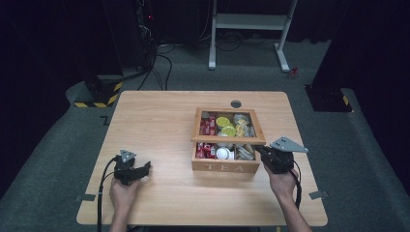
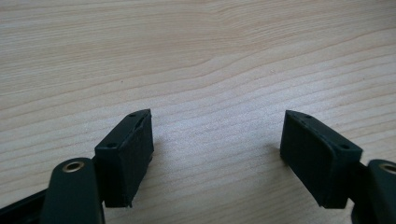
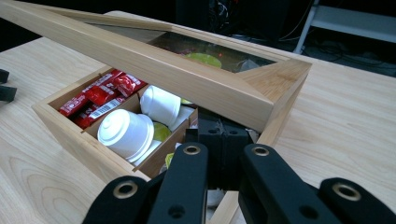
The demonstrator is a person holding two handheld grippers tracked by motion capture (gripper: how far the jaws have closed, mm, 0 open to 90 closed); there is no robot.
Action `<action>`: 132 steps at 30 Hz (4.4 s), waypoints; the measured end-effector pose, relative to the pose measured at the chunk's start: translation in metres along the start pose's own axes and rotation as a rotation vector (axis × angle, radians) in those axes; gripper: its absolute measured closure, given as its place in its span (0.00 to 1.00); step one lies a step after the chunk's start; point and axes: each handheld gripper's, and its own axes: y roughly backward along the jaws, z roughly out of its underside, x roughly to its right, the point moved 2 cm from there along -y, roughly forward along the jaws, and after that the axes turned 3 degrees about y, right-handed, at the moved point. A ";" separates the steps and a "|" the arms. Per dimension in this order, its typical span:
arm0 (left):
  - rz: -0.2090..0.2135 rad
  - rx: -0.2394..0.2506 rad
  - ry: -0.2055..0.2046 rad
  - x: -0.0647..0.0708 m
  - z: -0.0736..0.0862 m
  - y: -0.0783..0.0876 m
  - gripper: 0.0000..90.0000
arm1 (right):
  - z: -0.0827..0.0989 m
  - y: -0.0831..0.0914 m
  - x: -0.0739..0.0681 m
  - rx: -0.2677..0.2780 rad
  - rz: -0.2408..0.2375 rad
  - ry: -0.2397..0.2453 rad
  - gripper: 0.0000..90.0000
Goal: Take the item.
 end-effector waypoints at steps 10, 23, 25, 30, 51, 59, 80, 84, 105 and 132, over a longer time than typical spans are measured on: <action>0.010 -0.005 -0.002 0.002 0.000 0.000 0.27 | -0.009 0.001 0.005 0.000 -0.024 -0.010 1.00; 0.018 -0.012 -0.013 0.007 -0.002 -0.003 0.22 | -0.023 0.002 0.010 0.010 -0.034 -0.021 1.00; 0.022 -0.011 -0.019 0.007 -0.002 -0.003 0.23 | -0.024 0.002 0.011 0.009 -0.036 -0.022 1.00; 0.075 -0.017 -0.006 0.009 -0.008 -0.004 0.27 | -0.028 0.002 0.011 0.003 -0.030 -0.010 1.00; 0.320 0.077 -0.082 0.061 -0.040 0.014 0.30 | -0.041 -0.002 0.014 0.017 -0.029 -0.006 1.00; 0.375 0.101 -0.124 0.087 -0.052 0.017 0.31 | -0.045 -0.003 0.016 0.018 -0.034 0.001 1.00; 0.475 0.110 -0.209 0.138 -0.082 0.020 0.32 | -0.056 -0.004 0.022 0.017 -0.049 0.003 1.00; 0.494 0.109 -0.219 0.147 -0.086 0.018 0.33 | -0.058 -0.005 0.023 0.020 -0.053 0.000 1.00; 0.542 0.073 -0.298 0.204 -0.104 -0.003 0.40 | -0.065 -0.008 0.027 0.015 -0.062 -0.009 1.00; 0.498 0.026 -0.349 0.241 -0.108 -0.028 0.43 | -0.067 -0.008 0.027 0.007 -0.060 -0.005 1.00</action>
